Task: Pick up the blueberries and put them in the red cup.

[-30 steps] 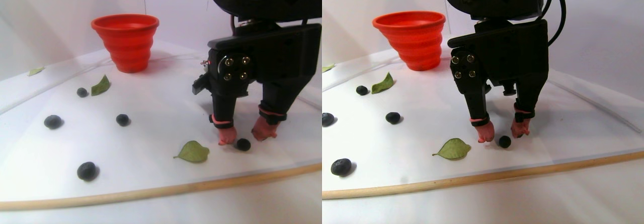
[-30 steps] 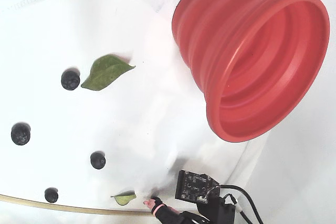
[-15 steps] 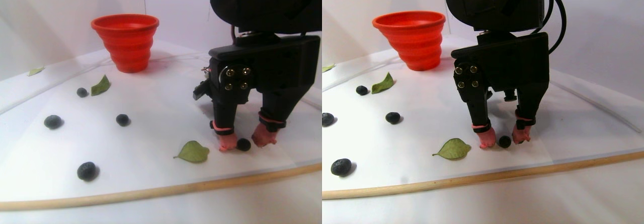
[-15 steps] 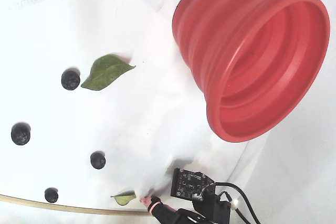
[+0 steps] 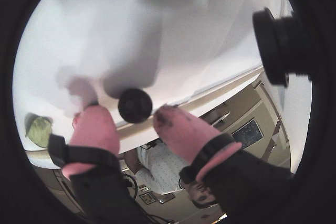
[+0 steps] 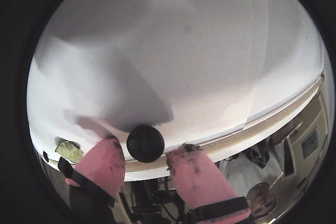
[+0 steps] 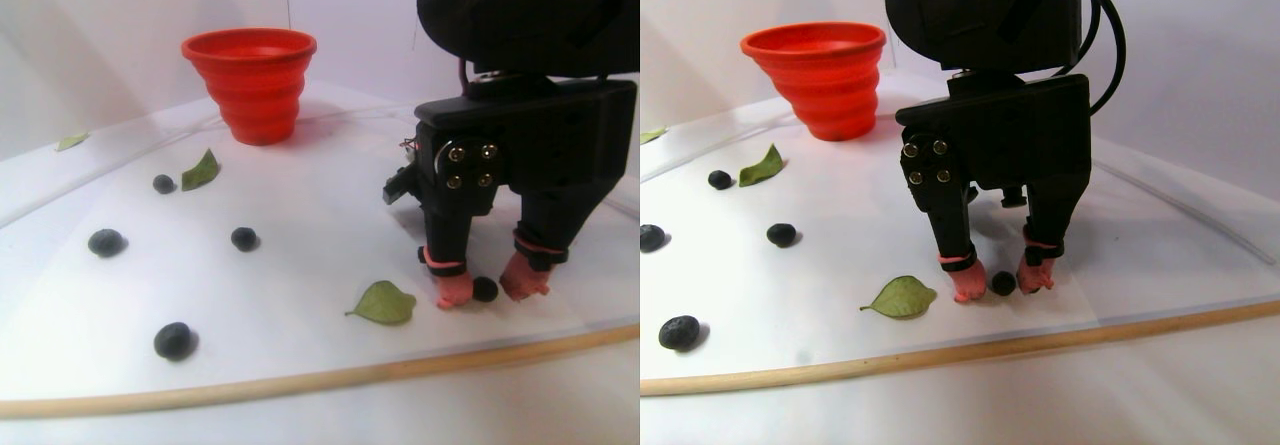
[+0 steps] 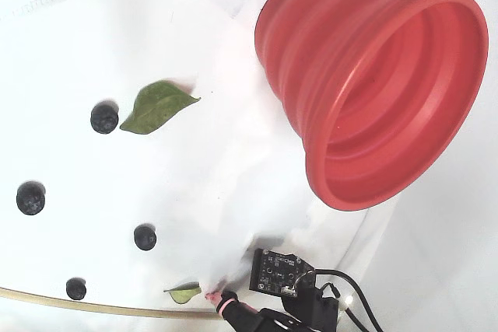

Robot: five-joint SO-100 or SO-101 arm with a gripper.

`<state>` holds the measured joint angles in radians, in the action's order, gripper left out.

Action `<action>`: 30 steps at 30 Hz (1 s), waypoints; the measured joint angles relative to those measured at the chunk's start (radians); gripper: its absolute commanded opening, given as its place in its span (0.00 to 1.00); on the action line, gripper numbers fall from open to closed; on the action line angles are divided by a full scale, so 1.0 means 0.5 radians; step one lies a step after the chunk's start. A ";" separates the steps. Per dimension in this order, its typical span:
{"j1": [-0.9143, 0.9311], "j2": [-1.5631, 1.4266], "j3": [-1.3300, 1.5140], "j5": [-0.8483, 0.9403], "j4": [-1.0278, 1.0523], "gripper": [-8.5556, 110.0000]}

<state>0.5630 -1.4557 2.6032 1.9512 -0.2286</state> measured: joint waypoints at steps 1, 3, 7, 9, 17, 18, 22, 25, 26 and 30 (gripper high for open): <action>0.000 0.006 -0.009 0.000 -0.003 0.20; 0.000 0.015 -0.031 0.000 -0.003 0.20; 0.000 0.043 -0.064 -0.012 -0.003 0.21; 0.000 0.046 -0.071 -0.015 0.000 0.21; -0.046 0.043 -0.117 -0.012 0.147 0.22; -0.052 0.043 -0.129 -0.012 0.172 0.22; -0.061 0.043 -0.156 0.021 0.224 0.22; -0.061 0.043 -0.181 0.037 0.252 0.21; -0.061 0.043 -0.187 0.037 0.252 0.21; -0.061 0.046 -0.193 0.037 0.276 0.20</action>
<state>0.5323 -1.4327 2.5065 1.9696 -0.0905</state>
